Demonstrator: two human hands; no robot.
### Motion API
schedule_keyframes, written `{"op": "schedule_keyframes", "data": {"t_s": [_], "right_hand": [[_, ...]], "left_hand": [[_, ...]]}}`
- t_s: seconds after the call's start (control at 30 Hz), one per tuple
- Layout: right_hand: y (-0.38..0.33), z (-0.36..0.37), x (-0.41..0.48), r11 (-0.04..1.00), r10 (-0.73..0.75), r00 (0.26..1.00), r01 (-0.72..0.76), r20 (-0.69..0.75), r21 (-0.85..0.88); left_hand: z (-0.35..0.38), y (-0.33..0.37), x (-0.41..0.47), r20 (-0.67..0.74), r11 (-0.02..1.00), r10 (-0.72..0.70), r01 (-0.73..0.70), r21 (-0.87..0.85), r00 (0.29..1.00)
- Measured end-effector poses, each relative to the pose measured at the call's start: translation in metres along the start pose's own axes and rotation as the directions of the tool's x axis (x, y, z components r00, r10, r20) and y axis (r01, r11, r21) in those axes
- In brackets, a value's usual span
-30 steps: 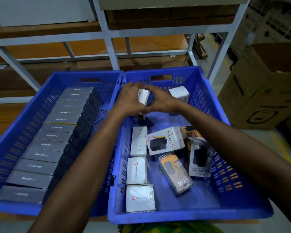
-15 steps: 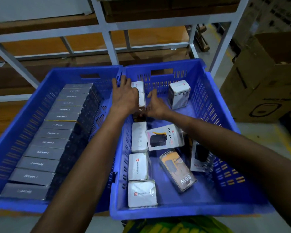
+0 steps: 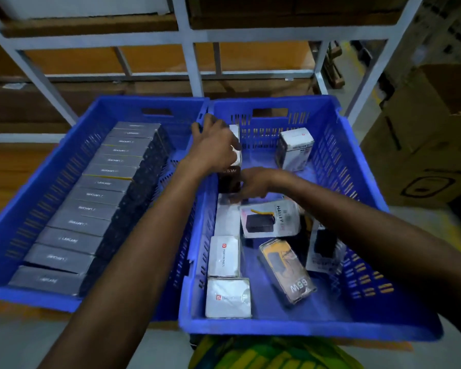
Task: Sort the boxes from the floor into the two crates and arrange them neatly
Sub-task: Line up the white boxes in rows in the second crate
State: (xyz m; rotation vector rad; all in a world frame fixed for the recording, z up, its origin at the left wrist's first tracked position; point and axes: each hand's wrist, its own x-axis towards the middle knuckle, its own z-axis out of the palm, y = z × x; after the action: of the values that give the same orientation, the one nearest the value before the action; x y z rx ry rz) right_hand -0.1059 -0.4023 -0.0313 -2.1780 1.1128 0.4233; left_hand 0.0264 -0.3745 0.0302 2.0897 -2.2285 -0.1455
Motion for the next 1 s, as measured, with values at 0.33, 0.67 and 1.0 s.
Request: {"op": "schedule_keyframes", "data": {"t_s": [0.33,0.67,1.0], "right_hand": [[-0.005,-0.020,-0.027,0.886,-0.222,0.968,0.250,-0.117,0.391],[0.010,-0.025,-0.024,0.966,-0.196,0.836,0.253,-0.512,0.043],[0.003,0.002,-0.002,0.985,-0.044,0.842,-0.052,-0.537,-0.162]], "left_hand": [[-0.017,-0.013,-0.014,-0.038,0.952,0.034,-0.044,-0.301,0.999],[-0.026,-0.018,-0.020,0.108,0.982,0.033,-0.012,-0.187,0.994],[0.014,-0.007,-0.007,0.074,0.931,-0.021,-0.007,0.364,0.997]]}}
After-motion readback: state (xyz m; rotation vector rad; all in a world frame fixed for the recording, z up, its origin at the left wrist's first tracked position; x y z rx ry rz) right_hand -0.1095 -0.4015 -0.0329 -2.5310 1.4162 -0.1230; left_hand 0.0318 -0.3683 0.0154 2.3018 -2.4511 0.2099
